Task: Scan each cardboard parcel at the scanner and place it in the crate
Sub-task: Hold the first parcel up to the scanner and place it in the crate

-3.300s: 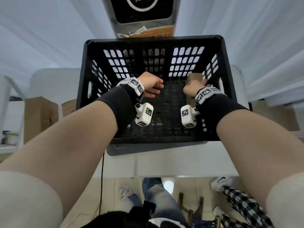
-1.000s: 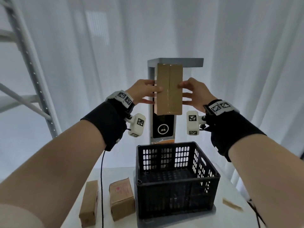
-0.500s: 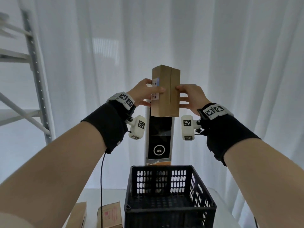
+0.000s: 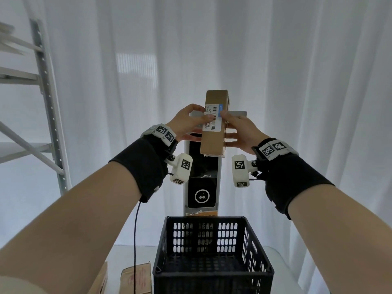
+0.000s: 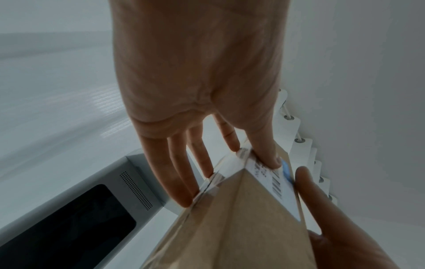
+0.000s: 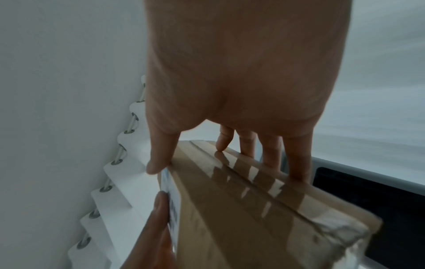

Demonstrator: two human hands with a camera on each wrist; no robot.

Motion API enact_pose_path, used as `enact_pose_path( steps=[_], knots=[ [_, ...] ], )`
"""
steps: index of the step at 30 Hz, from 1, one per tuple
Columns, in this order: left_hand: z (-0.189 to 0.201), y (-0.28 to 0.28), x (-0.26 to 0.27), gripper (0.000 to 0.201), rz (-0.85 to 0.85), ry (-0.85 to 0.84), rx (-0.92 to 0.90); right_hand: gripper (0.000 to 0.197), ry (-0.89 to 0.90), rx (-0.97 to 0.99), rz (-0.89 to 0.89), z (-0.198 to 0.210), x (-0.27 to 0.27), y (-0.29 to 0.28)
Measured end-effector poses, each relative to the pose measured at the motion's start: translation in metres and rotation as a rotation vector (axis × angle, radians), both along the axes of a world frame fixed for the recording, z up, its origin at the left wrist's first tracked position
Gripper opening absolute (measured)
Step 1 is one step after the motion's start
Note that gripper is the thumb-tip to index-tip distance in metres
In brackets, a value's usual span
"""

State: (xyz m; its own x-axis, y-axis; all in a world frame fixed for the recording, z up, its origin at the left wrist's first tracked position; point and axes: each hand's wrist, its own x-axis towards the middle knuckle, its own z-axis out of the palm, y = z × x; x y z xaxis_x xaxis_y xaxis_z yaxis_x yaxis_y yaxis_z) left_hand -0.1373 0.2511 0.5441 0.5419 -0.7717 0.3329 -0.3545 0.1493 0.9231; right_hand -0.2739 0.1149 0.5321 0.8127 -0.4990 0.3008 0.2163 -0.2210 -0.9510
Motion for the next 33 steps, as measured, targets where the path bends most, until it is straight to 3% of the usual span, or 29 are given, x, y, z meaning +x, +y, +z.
enact_pose_path(
  steps=[5,9,12,14,18,22,26,30,33],
  knots=[
    [0.0,-0.002,-0.01,0.033,0.0,0.019,-0.041,0.057,-0.049,0.075,-0.014,-0.004,-0.006,-0.005],
    [-0.004,-0.001,-0.014,0.035,0.009,0.025,-0.026,0.063,-0.122,0.155,0.068,-0.005,-0.013,-0.006],
    [-0.006,0.001,-0.019,0.036,-0.074,0.081,0.024,0.049,-0.151,0.219,0.171,-0.006,-0.017,-0.005],
    [-0.008,0.0,-0.022,0.037,-0.103,0.087,0.052,0.052,-0.134,0.285,0.201,-0.007,-0.02,-0.005],
    [-0.007,-0.003,-0.03,0.035,-0.06,0.05,0.024,0.051,-0.129,0.249,0.11,-0.009,-0.024,-0.005],
    [-0.008,-0.002,-0.029,0.07,0.022,0.023,0.003,0.022,-0.16,0.179,-0.024,-0.011,-0.026,-0.005],
    [-0.013,0.004,-0.024,0.059,0.055,0.046,-0.004,0.004,-0.16,0.096,-0.189,-0.011,-0.027,-0.007],
    [-0.019,0.009,-0.019,0.048,0.058,0.042,0.028,0.027,-0.08,0.07,-0.233,-0.016,-0.026,-0.006],
    [-0.027,0.01,-0.015,0.044,0.064,0.057,0.035,0.032,-0.058,0.107,-0.254,-0.024,-0.021,-0.004]
  ],
)
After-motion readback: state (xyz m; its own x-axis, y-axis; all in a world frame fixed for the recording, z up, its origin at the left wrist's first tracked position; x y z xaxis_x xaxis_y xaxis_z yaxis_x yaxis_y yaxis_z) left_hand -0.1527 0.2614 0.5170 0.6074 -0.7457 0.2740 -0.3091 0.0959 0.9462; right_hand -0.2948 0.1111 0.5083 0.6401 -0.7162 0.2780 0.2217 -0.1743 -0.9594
